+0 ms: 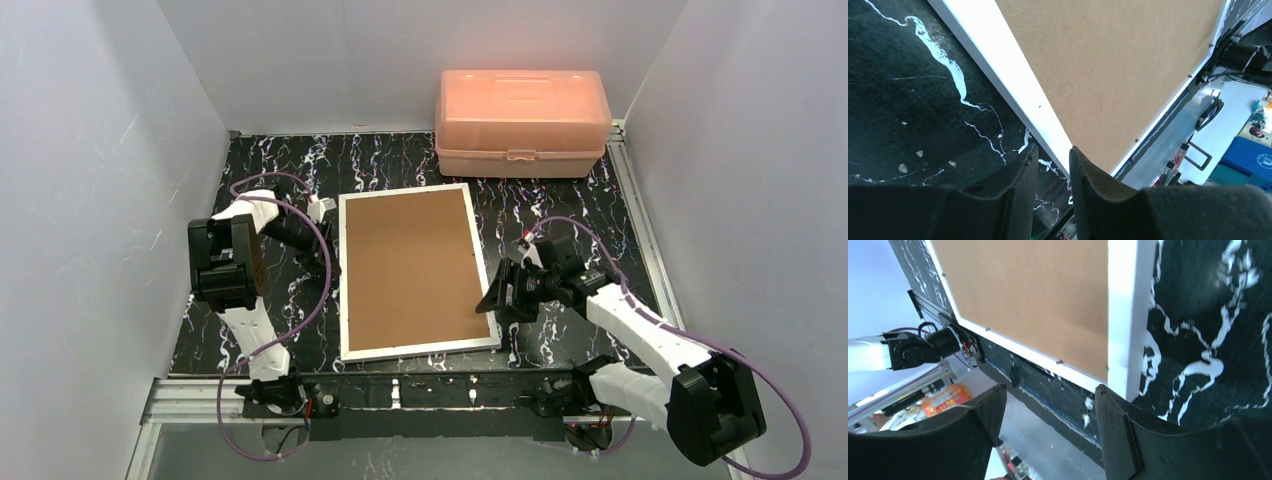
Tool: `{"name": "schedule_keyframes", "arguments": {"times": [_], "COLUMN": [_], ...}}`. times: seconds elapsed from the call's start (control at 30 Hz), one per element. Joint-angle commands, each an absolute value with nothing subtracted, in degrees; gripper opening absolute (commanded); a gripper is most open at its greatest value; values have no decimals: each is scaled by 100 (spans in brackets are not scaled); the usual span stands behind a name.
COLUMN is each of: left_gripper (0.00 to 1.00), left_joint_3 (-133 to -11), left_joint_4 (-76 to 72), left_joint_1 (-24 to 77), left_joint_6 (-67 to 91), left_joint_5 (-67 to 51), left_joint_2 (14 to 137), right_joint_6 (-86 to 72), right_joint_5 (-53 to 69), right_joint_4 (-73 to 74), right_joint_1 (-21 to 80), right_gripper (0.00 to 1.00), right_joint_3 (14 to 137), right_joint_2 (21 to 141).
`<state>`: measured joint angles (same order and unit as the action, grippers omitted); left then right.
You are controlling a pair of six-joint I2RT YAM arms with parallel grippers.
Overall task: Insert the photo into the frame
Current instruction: Install the photo frame at the center of the board.
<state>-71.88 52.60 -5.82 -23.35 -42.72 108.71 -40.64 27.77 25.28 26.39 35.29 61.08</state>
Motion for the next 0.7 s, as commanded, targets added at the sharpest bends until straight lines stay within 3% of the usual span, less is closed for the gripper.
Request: {"name": "schedule_keyframes", "arguments": {"times": [0.0,0.67], "left_gripper": [25,15], "left_joint_3": [-7032,-6915], "left_joint_4": [5349,5186], "left_joint_1": [-545,-501], "left_joint_6": [-2565,-2444], "left_joint_5": [-4184,-4189], "left_joint_2": [10910,10960], "right_joint_6": [-4466,-4442], "right_joint_5": [3213,3013], "right_joint_4": [2270,1823], "right_joint_1": [2718,2891], "right_gripper": [72,68], "right_joint_3": [3030,2771], "right_joint_2": [5856,6350]}}
